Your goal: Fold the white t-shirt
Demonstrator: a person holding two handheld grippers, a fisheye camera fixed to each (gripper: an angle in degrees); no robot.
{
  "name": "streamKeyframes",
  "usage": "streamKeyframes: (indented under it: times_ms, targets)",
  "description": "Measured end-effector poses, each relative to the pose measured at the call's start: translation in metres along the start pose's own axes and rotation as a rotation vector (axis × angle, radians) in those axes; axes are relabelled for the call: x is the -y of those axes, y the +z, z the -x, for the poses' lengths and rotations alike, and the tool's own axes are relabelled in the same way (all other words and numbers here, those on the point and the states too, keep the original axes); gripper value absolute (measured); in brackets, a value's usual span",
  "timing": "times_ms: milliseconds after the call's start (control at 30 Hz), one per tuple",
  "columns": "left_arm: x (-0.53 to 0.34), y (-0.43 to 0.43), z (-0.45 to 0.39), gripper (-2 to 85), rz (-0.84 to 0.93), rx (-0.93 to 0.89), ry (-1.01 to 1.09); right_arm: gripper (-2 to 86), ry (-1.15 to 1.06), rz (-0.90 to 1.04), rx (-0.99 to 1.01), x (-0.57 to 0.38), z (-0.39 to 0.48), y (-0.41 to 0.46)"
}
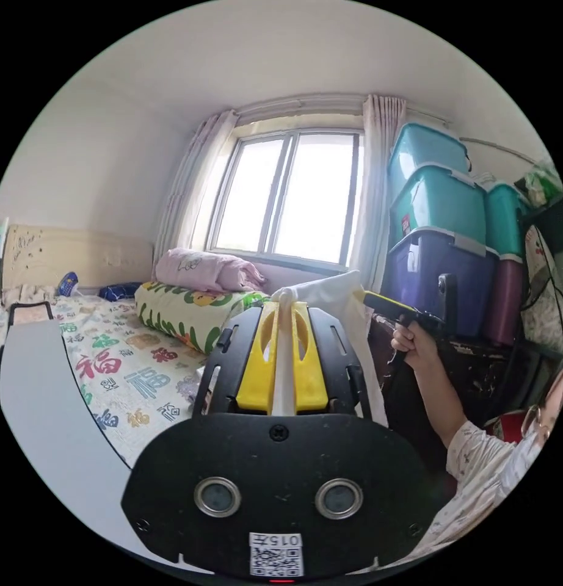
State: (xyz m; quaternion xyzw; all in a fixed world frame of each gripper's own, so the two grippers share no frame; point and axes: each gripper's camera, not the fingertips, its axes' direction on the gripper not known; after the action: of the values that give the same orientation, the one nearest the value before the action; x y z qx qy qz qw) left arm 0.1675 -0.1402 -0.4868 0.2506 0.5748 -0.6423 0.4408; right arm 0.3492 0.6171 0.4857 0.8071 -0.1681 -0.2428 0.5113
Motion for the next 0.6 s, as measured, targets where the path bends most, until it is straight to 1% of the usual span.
streamKeyframes:
  times_ms: [200, 267, 367, 500, 600]
  targets:
    - [-0.016, -0.071, -0.026, 1.1, -0.141, -0.081, 0.076, -0.1, -0.088, -0.161, 0.05, -0.026, 0.02, -0.092]
    - [-0.018, -0.101, -0.043, 1.1, -0.204, -0.084, 0.122, -0.1, -0.149, -0.228, 0.018, -0.029, 0.039, -0.129]
    - [-0.02, -0.126, -0.056, 1.0, -0.261, -0.088, 0.166, -0.3, -0.22, -0.301, -0.046, -0.029, 0.059, -0.157]
    - [-0.023, -0.125, -0.049, 1.0, -0.263, -0.093, 0.17, -0.5, -0.229, -0.311, -0.101, -0.019, 0.058, -0.147]
    - [-0.029, -0.103, -0.026, 1.0, -0.213, -0.08, 0.153, -0.5, -0.213, -0.232, -0.127, -0.006, 0.041, -0.098]
